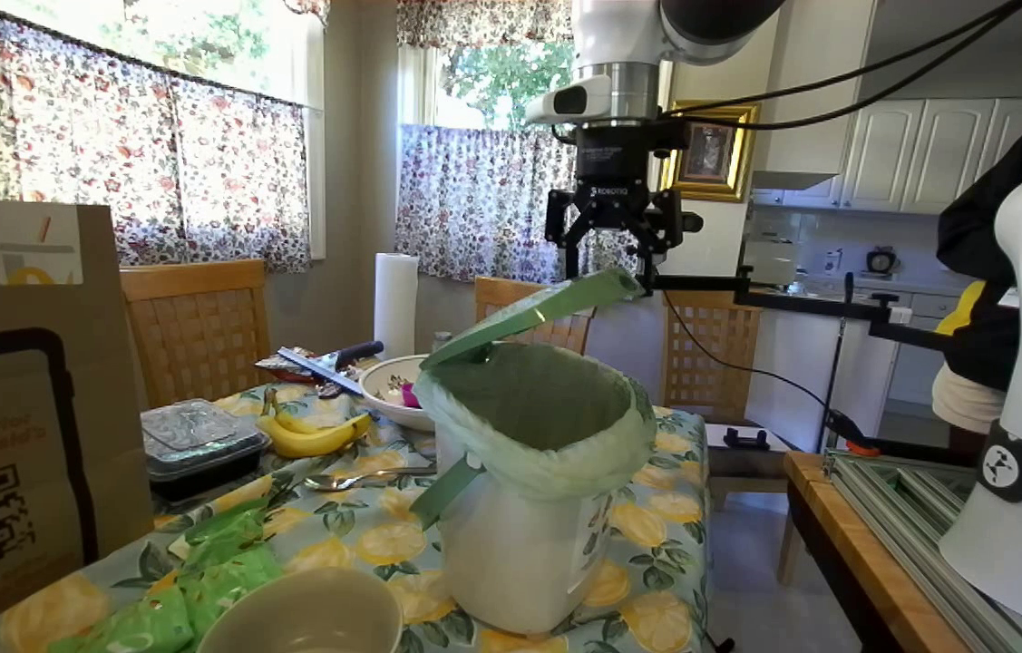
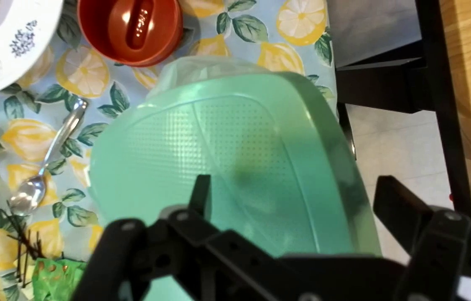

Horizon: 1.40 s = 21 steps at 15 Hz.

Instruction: Close the bin completely

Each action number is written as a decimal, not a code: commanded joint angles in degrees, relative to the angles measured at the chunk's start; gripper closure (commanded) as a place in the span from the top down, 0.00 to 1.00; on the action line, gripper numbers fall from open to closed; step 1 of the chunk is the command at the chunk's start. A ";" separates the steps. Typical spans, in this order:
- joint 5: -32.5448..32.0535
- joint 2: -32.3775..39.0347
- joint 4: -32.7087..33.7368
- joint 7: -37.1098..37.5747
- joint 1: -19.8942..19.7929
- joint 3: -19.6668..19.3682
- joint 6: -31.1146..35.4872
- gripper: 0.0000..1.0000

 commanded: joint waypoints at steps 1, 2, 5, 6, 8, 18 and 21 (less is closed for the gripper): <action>-0.03 0.09 0.32 -0.64 0.68 -0.09 -4.84 1.00; -0.08 0.17 0.43 -0.27 0.71 -0.05 -5.84 1.00; 3.42 0.47 0.75 5.92 0.65 0.03 -6.20 1.00; 5.32 0.49 0.86 8.78 0.62 -0.09 -5.41 1.00; 7.58 1.06 2.39 13.62 0.68 0.08 -6.40 1.00; 13.55 -3.39 3.28 39.26 0.21 0.16 -4.09 1.00; 12.43 -5.44 2.52 48.87 0.04 0.50 -3.23 1.00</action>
